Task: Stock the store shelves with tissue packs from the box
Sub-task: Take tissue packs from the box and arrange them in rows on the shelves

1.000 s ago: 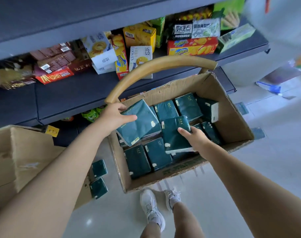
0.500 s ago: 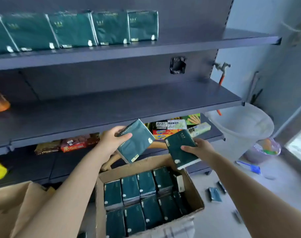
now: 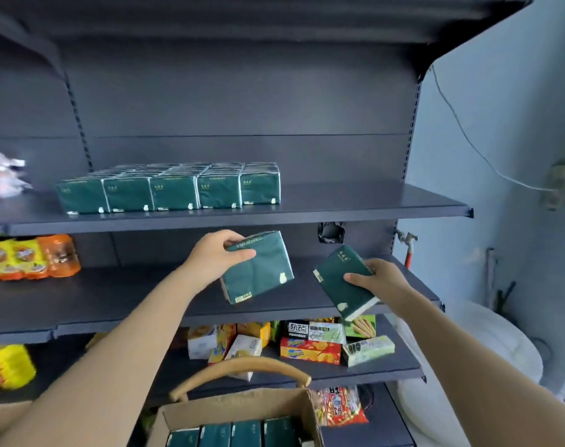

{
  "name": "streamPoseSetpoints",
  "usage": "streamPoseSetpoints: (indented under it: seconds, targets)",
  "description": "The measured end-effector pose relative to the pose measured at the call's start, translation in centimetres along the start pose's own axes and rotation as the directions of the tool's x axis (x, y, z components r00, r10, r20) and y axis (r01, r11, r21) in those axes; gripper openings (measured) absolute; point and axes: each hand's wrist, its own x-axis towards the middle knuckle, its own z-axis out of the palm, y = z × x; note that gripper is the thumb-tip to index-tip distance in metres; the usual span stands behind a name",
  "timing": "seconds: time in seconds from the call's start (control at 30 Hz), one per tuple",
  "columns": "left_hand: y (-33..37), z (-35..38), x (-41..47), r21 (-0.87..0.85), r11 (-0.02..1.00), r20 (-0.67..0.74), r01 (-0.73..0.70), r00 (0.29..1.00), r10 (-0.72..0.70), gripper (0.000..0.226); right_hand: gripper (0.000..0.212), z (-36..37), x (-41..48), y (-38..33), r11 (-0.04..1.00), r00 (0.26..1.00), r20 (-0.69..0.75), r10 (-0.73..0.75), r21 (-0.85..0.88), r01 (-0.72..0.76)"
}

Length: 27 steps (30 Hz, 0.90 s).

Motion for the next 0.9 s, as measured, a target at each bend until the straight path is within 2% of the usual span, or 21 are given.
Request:
streamPoseSetpoints:
  seconds: [0.2, 0.37, 0.7, 0.9]
  targets:
    - [2.4, -1.8, 4.7, 0.200, 0.976, -0.029, -0.091, 0.995, 0.099, 0.031, 0.026, -1.9, 3.9, -4.4, 0.997, 0.993, -0.090, -0.074, 0.019, 0.076]
    - [2.7, -2.4, 10.9, 0.355, 0.919, -0.016, -0.170, 0.982, 0.188, 0.021, 0.035, -2.4, 8.7, -7.4, 0.994, 0.982, -0.152, -0.112, -0.031, 0.109]
    - [1.9, -1.9, 24.4, 0.519, 0.791, 0.029, -0.325, 0.931, 0.364, 0.038, 0.032, -2.0, 18.4, -10.1, 0.981, 0.958, -0.240, -0.155, -0.150, 0.121]
    - [0.0, -0.4, 28.7, 0.517, 0.783, 0.096, -0.345, 0.933, 0.348, 0.036, 0.033, -0.7, 21.7, -10.3, 0.982, 0.937, -0.303, -0.174, -0.121, 0.144]
